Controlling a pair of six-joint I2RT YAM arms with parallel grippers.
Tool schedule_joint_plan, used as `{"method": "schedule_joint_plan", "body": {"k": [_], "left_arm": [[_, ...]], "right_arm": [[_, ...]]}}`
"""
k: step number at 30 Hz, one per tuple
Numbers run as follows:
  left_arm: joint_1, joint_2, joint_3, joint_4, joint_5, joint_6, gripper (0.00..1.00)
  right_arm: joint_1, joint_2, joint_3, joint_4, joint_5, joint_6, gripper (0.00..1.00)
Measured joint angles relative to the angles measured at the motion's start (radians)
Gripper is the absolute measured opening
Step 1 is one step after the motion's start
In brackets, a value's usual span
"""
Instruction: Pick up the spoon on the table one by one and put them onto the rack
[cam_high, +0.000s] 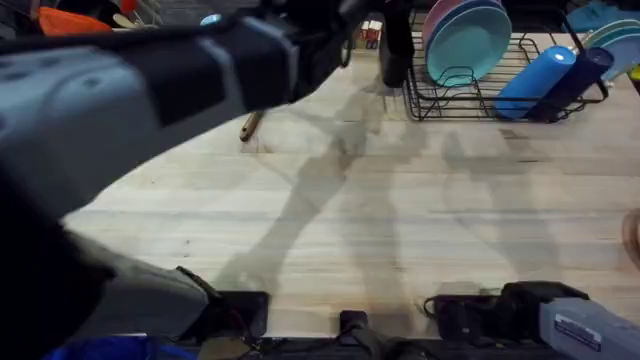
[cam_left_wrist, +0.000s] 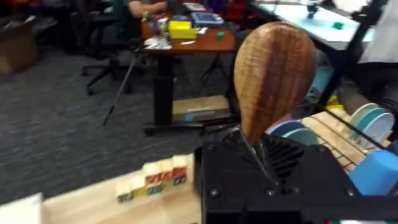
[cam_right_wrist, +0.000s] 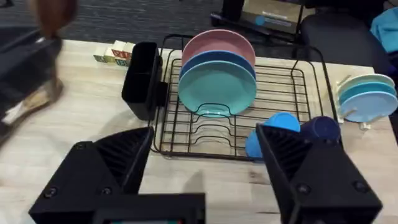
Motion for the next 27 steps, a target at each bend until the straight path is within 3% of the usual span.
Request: {"method": "schedule_joint_plan", "body": {"k": [9, 15, 19, 20, 21, 22, 27], "left_arm": [[-0.007, 0.196, 0.235, 0.012, 0.061, 0.024, 0.038], [-0.008, 0.297, 0.293, 0.16, 0.095, 0.015, 0.041], [-0.005, 0.348, 0.3, 0.253, 0.109, -0.046, 0.042], [0.004, 0.422, 0.303, 0.398, 0.112, -0.148, 0.042], [0.007, 0.439, 0.303, 0.427, 0.111, -0.167, 0.042], [0.021, 0.503, 0.303, 0.482, 0.085, -0.245, 0.042], [0.026, 0.528, 0.303, 0.477, 0.034, -0.286, 0.044]], "right_arm": [[0.0, 0.0, 0.0, -0.001, 0.0, 0.0, 0.996], [0.0, 0.0, 0.0, -0.002, 0.0, 0.0, 0.996], [0.0, 0.0, 0.0, -0.003, 0.0, 0.0, 0.996], [0.0, 0.0, 0.0, -0.005, 0.0, 0.0, 0.996], [0.0, 0.0, 0.0, -0.005, 0.0, 0.0, 0.996], [0.0, 0.0, 0.0, -0.006, 0.0, 0.0, 0.996], [0.0, 0.0, 0.0, -0.006, 0.0, 0.0, 0.996]]}}
